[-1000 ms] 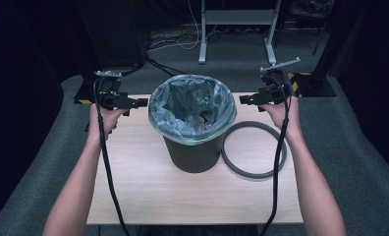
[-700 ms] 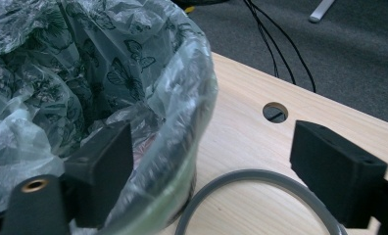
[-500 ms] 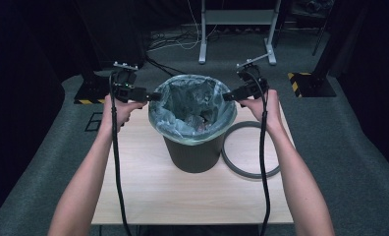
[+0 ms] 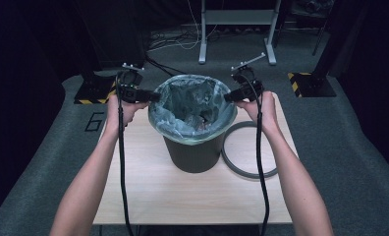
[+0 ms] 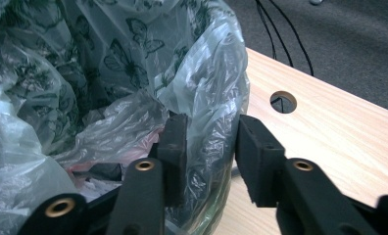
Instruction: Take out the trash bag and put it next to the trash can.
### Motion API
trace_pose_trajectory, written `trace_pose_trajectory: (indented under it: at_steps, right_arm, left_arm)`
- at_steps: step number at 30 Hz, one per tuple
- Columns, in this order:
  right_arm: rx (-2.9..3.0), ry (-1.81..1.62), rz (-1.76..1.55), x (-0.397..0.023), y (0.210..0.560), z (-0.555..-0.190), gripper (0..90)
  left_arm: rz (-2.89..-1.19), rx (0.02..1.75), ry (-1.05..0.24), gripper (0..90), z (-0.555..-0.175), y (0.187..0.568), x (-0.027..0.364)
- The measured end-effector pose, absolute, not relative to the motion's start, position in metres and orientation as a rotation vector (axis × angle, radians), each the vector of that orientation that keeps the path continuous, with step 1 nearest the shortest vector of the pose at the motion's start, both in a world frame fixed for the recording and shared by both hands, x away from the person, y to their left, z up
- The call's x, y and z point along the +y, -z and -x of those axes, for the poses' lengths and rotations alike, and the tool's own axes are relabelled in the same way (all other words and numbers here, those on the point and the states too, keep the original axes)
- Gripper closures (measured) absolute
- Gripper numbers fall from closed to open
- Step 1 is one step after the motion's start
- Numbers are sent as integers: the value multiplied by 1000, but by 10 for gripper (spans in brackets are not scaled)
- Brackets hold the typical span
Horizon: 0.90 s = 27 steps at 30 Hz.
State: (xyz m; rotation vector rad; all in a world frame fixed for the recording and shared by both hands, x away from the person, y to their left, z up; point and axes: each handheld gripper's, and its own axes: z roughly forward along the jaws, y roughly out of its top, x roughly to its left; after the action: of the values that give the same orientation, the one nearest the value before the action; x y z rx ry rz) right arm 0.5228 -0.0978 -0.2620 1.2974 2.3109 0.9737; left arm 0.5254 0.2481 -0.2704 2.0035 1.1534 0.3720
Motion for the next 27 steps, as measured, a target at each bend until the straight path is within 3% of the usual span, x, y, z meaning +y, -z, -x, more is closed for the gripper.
trace_pose_trajectory:
  at_steps: [15, 16, 17, 18, 27]
  right_arm:
    - [2234, -967, -1289, -95, 251, -514, 790]
    - [2229, -972, -1287, -95, 251, -514, 797]
    - [2221, -980, -1287, -95, 250, -513, 831]
    - [2218, -1005, -1284, -96, 249, -512, 890]
    - [2215, -1026, -1269, -91, 247, -511, 900]
  left_arm:
    - [-2033, 1153, -511, 798, -520, 254, 238]
    - [-2028, 1143, -525, 814, -519, 253, 238]
    - [-2033, 1139, -533, 890, -518, 251, 237]
    - [-2035, 1138, -532, 890, -518, 251, 236]
    - [-2041, 1131, -530, 898, -520, 247, 232]
